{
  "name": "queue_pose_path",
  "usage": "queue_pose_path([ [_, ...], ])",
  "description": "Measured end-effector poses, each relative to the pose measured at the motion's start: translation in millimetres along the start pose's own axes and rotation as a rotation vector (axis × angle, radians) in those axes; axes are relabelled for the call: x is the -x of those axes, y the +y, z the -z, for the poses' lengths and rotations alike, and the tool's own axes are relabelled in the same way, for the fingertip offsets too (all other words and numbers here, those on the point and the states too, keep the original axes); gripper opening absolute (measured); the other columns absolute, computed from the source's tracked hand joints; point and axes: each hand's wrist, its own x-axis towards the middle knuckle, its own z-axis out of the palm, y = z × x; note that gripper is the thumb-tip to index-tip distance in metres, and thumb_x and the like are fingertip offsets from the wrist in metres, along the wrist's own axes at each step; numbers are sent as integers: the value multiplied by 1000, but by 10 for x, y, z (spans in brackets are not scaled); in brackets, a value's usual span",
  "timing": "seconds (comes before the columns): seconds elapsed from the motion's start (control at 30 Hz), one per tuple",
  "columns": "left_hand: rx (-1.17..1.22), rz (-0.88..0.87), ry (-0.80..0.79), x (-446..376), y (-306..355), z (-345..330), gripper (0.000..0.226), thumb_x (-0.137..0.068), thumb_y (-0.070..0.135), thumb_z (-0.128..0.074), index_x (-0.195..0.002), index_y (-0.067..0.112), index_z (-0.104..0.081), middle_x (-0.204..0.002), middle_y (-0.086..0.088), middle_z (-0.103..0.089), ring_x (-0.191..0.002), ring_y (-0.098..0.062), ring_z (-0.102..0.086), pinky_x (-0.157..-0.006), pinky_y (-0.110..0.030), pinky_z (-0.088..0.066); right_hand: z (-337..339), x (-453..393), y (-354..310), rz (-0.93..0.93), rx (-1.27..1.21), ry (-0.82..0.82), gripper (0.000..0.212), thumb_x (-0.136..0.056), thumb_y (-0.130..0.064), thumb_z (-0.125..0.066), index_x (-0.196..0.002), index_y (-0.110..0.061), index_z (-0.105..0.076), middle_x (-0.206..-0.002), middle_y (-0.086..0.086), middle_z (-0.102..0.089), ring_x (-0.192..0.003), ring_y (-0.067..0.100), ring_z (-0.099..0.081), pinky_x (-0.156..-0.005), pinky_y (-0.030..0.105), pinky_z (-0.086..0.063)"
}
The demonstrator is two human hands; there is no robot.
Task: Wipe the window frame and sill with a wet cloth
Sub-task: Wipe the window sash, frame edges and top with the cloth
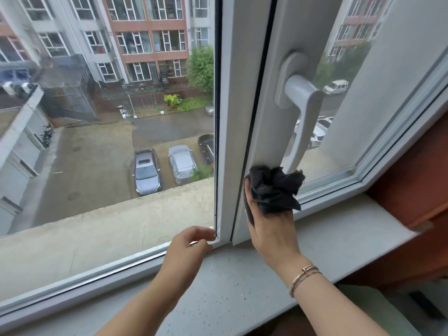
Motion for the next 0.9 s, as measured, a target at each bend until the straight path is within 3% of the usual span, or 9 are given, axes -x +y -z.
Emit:
queue_pose_path([
  [0.13,3,-11,0,26,54,-18,35,-88,1,-43,-95,22,-69,-100,9,-71,-90,-4,-68,-94,-33,-50,125,-182,-24,11,70,68,64,-84,-21,-60,-144,-18,-38,-137,12,-52,-125,36,-47,-106,44,-23],
  [0.23,5,-17,6,44,117,-22,35,-88,1,-42,-97,21,-68,-101,8,-71,-90,-5,-67,-93,-33,-50,319,-460,-179,-30,46,197,48,-79,-16,-66,-126,-12,-59,-108,13,-69,-102,34,-62,-92,38,-35],
  [0.3,8,-21,9,61,160,-28,35,-88,0,-41,-97,21,-69,-101,7,-71,-91,-6,-67,-92,-32,-51,396,-613,-319,-79,19,243,43,-85,-17,-60,-128,-11,-58,-116,15,-66,-117,34,-54,-102,38,-36],
  [0.4,3,-49,8,119,259,-16,36,-88,0,-42,-96,22,-69,-100,8,-71,-90,-5,-68,-88,-28,-51,426,-676,-406,-114,0,258,46,-86,-17,-59,-131,-8,-54,-127,15,-60,-131,32,-35,-115,37,-13],
  [0.5,-5,-89,-2,182,368,23,35,-86,0,-43,-96,22,-69,-100,10,-71,-91,-5,-68,-88,-29,-52,420,-517,-376,-78,-25,199,53,-77,-17,-71,-128,-9,-57,-109,11,-69,-111,29,-57,-100,36,-41],
  [0.57,1,-122,2,242,458,66,35,-86,0,-44,-95,21,-69,-99,9,-71,-91,-6,-68,-88,-29,-52,464,-405,-356,-67,-37,147,60,-73,-18,-75,-129,-9,-57,-102,8,-71,-98,27,-65,-87,34,-51],
  [0.63,4,-148,2,283,538,96,35,-86,-2,-43,-95,20,-69,-99,8,-71,-92,-7,-68,-85,-28,-53,545,-430,-369,-78,-92,147,59,-80,-20,-64,-136,-9,-48,-110,10,-68,-103,28,-63,-91,35,-49],
  [0.77,-5,-188,2,352,671,146,35,-85,-3,-44,-94,20,-69,-100,5,-71,-92,-9,-68,-86,-31,-52,802,-780,-533,-174,-310,248,70,-90,-22,-39,-152,-19,-7,-135,12,-54,-126,27,-45,-104,39,-39],
  [0.9,-21,-222,12,461,823,214,35,-86,-3,-43,-95,18,-69,-99,5,-70,-92,-8,-68,-87,-32,-51,866,-791,-566,-185,-360,222,65,-93,-25,-32,-151,-20,-4,-134,15,-55,-127,28,-46,-107,38,-37],
])
